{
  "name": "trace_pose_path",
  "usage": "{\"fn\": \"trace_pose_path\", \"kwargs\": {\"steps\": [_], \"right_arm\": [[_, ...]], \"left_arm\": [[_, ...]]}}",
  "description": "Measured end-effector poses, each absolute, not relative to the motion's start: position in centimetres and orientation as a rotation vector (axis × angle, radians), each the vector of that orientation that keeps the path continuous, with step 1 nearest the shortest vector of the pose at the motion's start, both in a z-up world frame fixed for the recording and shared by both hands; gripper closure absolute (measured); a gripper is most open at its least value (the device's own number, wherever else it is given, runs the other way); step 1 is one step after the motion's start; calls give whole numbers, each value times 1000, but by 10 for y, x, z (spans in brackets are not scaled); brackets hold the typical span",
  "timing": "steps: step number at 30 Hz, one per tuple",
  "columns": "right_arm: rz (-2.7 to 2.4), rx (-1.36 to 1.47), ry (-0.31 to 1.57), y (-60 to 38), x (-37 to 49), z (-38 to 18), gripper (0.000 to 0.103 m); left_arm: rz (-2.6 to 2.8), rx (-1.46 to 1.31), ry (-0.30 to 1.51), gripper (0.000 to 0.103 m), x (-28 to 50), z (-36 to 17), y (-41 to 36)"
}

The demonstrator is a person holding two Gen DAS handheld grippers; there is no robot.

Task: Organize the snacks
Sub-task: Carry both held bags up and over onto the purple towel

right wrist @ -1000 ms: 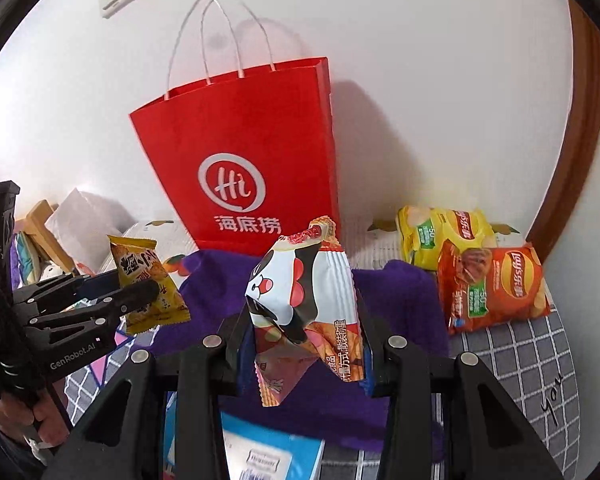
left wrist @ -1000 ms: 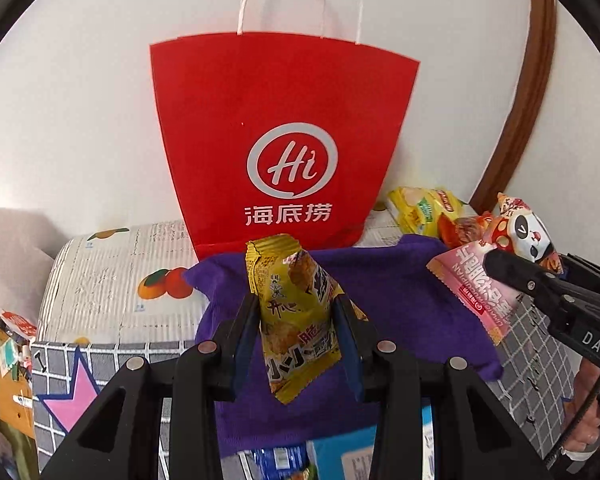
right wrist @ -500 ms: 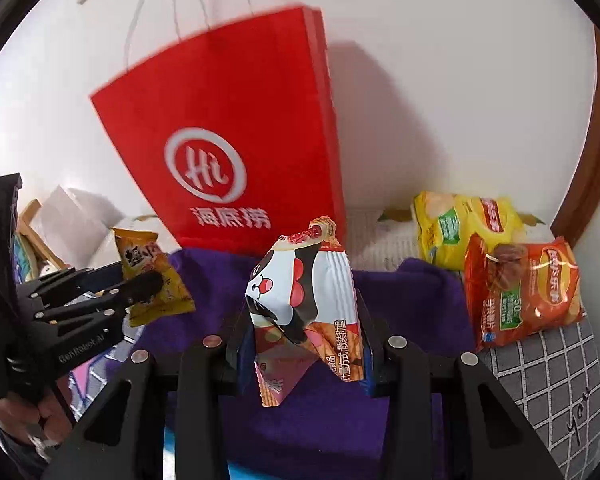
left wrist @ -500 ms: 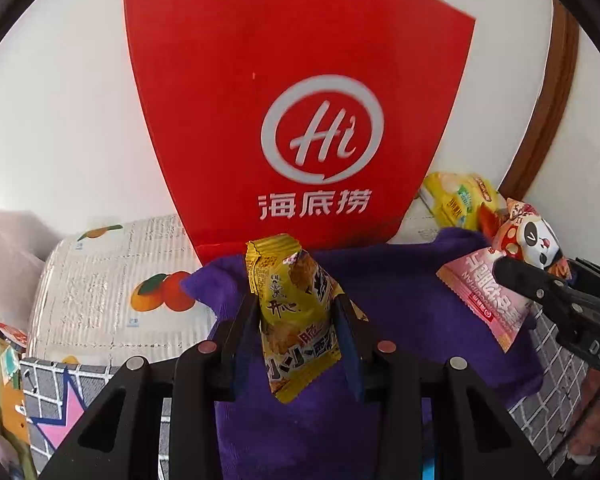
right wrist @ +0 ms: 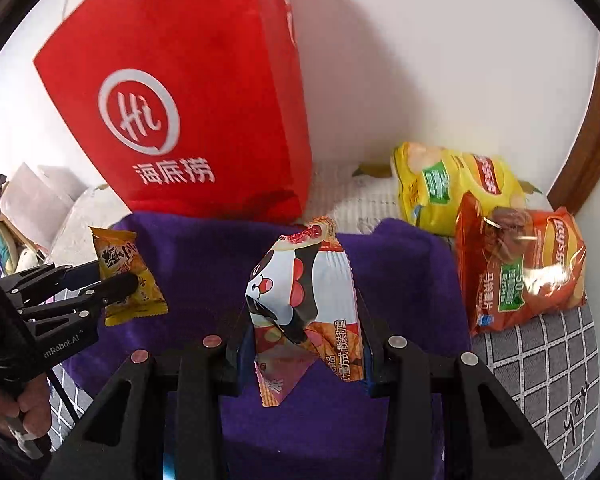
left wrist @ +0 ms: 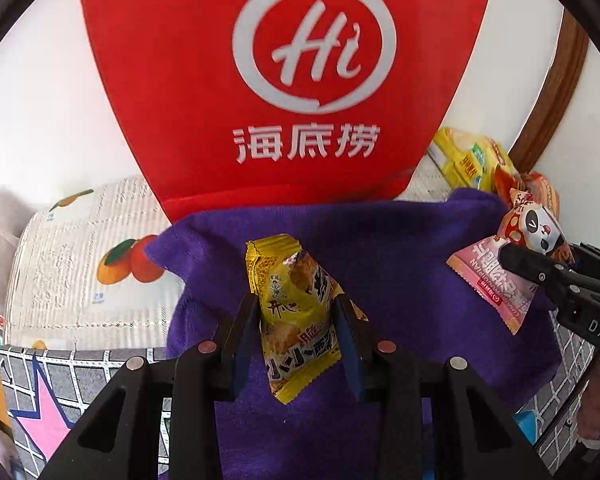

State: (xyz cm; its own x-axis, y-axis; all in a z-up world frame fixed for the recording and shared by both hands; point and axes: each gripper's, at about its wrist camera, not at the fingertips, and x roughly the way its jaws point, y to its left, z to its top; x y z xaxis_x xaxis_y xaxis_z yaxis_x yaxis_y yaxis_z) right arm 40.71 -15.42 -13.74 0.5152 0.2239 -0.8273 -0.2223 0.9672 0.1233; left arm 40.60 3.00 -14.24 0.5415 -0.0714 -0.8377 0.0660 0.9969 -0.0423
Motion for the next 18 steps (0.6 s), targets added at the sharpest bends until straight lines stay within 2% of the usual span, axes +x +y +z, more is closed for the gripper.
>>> {"fn": "trace_pose_path", "kwargs": {"steps": [18], "right_arm": [[266,-31,1102,-146,417,-173,62]], "left_arm": [[-94,21,1061,67,416,-158,24]]}}
